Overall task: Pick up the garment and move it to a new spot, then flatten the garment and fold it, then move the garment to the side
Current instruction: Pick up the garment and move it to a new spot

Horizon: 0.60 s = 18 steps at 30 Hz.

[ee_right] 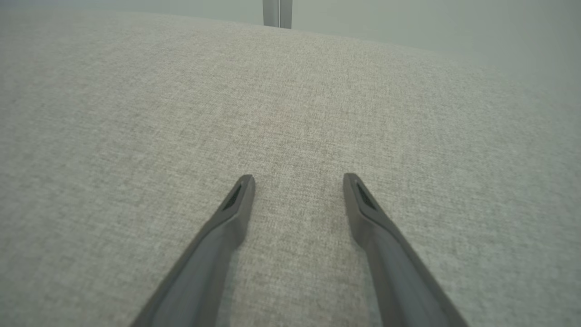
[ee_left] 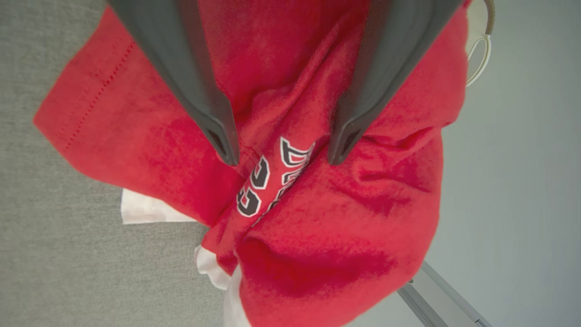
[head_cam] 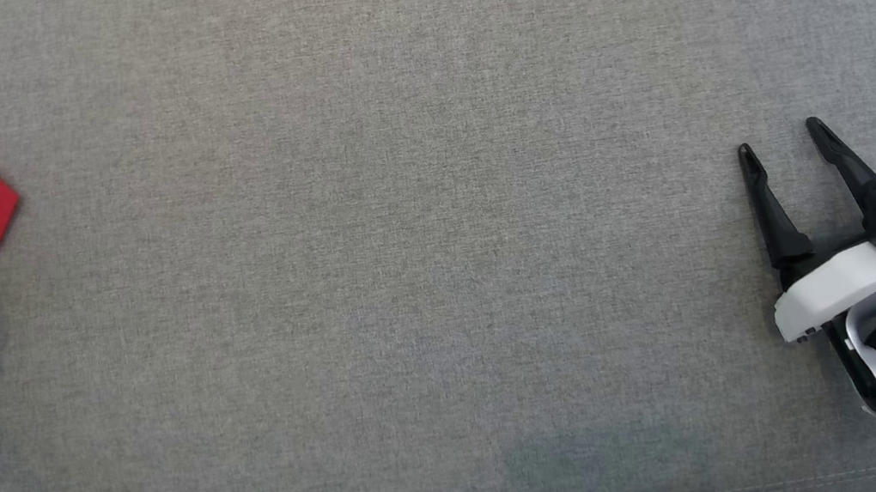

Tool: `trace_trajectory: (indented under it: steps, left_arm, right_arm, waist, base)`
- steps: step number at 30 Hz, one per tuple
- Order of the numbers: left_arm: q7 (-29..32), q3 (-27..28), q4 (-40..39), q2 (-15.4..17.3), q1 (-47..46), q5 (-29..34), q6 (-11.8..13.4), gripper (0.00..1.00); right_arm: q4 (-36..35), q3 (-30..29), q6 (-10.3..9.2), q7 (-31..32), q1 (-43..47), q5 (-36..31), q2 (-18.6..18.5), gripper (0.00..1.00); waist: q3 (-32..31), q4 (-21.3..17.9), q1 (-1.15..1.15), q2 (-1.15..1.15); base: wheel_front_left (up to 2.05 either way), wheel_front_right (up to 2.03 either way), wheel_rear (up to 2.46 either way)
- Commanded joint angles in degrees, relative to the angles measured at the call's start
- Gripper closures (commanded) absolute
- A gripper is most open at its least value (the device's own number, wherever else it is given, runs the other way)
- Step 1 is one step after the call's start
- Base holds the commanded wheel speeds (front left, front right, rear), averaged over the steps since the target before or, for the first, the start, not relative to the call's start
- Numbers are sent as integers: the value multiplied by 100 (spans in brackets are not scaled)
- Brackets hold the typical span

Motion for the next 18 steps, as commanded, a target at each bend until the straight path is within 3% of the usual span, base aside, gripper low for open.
trace_trajectory:
  steps: [1, 2, 3, 11, 18]
  left_arm:
    - [-23, -2, 86, 5, -125, 27, 87, 0]
    - [-23, -21, 154, 6, -142, 50, 127, 70]
    - [-58, 4, 200, 9, -169, 21, 176, 100]
    - [-263, 16, 268, 16, -243, 22, 190, 100]
    - [-300, -176, -653, -15, -431, 381, -14, 100]
  right_arm:
    - [37, -9, -8, -15, -36, 29, 9, 0]
    - [58, -14, -8, -15, -53, 51, 23, 0]
    - [85, -9, -8, -15, -63, 55, 26, 0]
    - [176, -60, -8, -16, 3, 102, 90, 0]
    - [315, -83, -8, -16, 185, 196, 283, 0]
  waist:
    - [11, -42, -1, 0]
    - [0, -57, -1, 0]
    - [-14, -70, -1, 0]
    - [-387, -70, -1, 0]
    - [-882, -23, -1, 0]
  base:
    - [0, 0, 0]
    - [0, 0, 0]
    - [0, 0, 0]
    - [0, 0, 0]
    - [0, 0, 0]
